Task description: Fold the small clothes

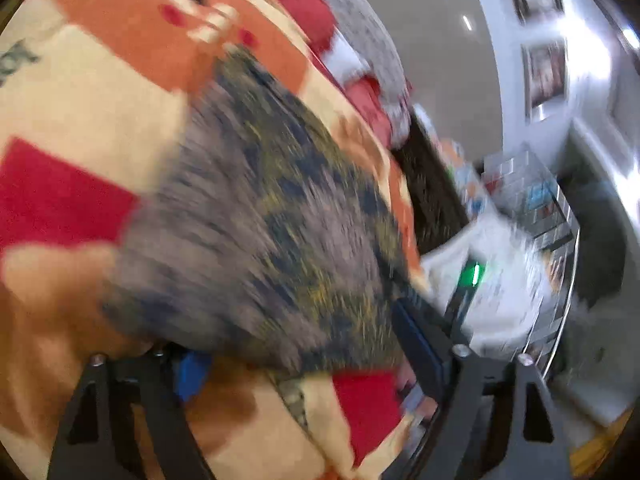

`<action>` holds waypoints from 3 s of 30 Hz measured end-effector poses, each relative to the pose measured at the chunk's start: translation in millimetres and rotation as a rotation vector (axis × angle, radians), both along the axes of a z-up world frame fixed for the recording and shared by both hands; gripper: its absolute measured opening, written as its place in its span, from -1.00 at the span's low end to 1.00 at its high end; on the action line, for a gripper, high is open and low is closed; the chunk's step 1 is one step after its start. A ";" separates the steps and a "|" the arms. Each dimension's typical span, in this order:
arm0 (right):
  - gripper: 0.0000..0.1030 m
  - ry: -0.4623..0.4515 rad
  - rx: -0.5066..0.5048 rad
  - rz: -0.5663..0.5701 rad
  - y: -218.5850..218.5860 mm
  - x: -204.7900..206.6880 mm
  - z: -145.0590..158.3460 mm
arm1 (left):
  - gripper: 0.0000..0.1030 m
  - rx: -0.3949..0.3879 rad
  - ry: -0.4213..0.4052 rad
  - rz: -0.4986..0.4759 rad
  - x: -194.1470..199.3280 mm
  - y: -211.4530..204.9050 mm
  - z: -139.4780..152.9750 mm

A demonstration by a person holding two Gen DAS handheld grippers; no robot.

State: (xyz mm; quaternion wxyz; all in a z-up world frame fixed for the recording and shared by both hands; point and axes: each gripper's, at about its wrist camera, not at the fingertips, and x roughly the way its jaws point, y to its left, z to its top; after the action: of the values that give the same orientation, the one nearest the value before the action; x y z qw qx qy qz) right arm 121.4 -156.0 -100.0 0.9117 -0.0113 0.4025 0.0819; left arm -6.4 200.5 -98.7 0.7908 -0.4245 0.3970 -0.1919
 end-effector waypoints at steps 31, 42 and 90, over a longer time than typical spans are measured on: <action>0.38 0.002 0.009 -0.001 -1.5 -0.3 -0.7 | -0.46 0.143 0.092 0.262 -6.7 14.3 -11.4; 0.38 0.002 0.008 -0.001 -1.0 -1.3 -1.2 | -0.44 0.197 0.084 0.320 -11.3 10.0 -6.9; -0.74 0.469 0.297 0.452 131.9 136.3 78.2 | -0.72 0.910 -0.422 -0.096 -11.4 -185.7 91.0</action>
State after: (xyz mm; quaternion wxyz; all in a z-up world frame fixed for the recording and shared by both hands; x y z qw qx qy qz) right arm 257.7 -24.1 -21.8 0.7449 0.0519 0.5720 0.3395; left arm -17.8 14.8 -7.7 0.9491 0.0301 0.2910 -0.1169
